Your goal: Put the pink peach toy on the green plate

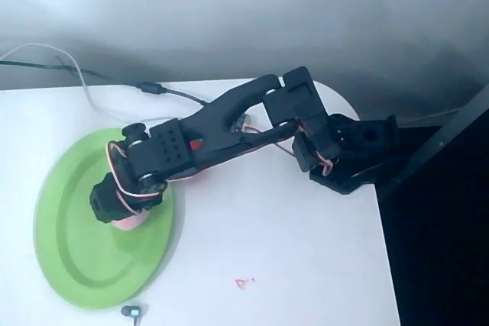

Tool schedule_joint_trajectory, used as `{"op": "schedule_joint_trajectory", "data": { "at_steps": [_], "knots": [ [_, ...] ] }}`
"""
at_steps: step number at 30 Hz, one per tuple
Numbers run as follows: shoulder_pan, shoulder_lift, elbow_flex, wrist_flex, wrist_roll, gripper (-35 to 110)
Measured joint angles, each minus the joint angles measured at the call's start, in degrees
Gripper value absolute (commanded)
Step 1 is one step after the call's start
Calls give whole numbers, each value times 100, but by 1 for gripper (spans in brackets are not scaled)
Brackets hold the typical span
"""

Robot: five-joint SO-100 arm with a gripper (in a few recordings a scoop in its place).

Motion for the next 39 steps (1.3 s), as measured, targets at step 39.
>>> {"op": "schedule_joint_trajectory", "data": {
  "at_steps": [39],
  "knots": [
    [360, 8807, 7146, 914, 202, 0]
  ]
}}
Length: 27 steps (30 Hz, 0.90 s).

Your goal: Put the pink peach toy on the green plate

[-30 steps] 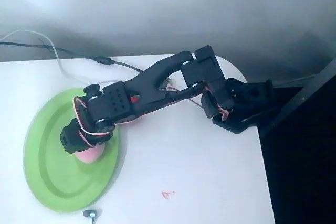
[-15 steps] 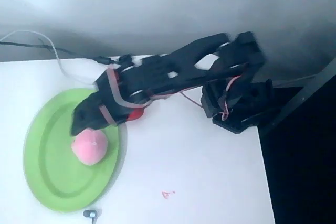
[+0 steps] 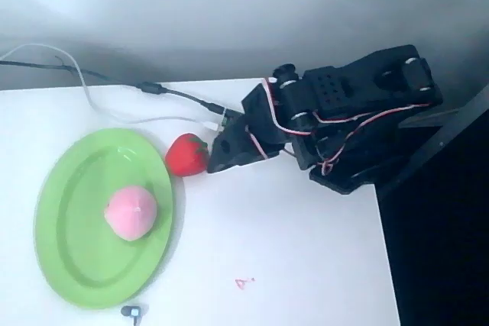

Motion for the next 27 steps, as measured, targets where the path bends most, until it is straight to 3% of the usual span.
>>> {"op": "schedule_joint_trajectory", "data": {
  "at_steps": [13, 27],
  "knots": [
    [1134, 1389, 2092, 431, -817, 0],
    [1169, 2813, 3208, 580, -229, 0]
  ]
}}
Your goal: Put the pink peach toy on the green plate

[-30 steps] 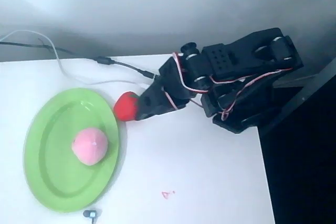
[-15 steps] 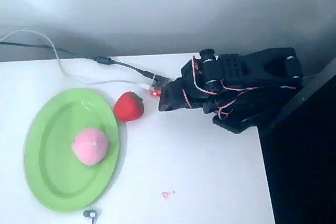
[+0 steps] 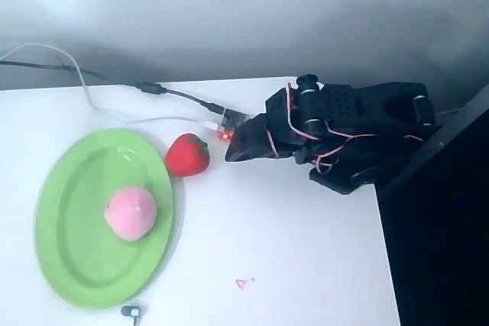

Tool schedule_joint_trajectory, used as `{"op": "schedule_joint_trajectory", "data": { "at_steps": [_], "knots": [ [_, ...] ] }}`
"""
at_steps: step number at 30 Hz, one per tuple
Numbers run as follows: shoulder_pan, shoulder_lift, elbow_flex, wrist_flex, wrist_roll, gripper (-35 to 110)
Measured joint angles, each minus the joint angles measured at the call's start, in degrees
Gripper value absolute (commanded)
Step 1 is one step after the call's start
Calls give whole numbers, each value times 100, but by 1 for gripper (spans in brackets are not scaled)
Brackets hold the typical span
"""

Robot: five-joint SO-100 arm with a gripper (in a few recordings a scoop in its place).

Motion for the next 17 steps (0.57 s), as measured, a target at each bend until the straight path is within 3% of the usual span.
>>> {"op": "schedule_joint_trajectory", "data": {
  "at_steps": [17],
  "knots": [
    [-519, 88, 0, 396, 123, 0]
  ]
}}
